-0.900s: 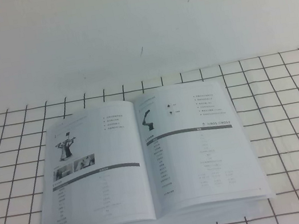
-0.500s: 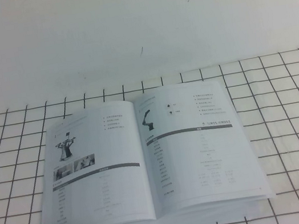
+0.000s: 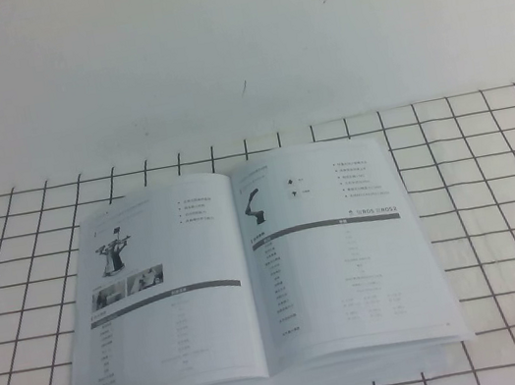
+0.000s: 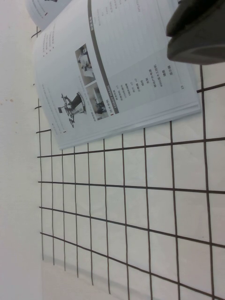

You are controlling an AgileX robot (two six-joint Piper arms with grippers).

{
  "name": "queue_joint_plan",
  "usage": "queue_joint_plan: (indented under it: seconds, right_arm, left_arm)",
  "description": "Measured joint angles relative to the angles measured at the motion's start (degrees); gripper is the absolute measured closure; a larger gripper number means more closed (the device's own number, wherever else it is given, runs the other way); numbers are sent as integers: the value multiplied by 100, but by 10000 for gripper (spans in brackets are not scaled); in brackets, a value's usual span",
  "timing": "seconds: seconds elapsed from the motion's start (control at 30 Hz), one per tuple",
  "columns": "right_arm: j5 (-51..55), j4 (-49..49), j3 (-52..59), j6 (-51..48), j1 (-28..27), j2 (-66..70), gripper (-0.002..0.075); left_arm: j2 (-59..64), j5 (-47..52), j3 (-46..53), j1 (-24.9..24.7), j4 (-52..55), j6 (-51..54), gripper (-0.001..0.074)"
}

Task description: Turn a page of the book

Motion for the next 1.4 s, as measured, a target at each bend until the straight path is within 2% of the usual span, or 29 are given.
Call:
queue_joint_plan:
  seconds: [1.4]
  right_arm:
    - [0,0,0,-21,0,0,728]
  left_arm:
    - [0,0,0,0,113,-11,737]
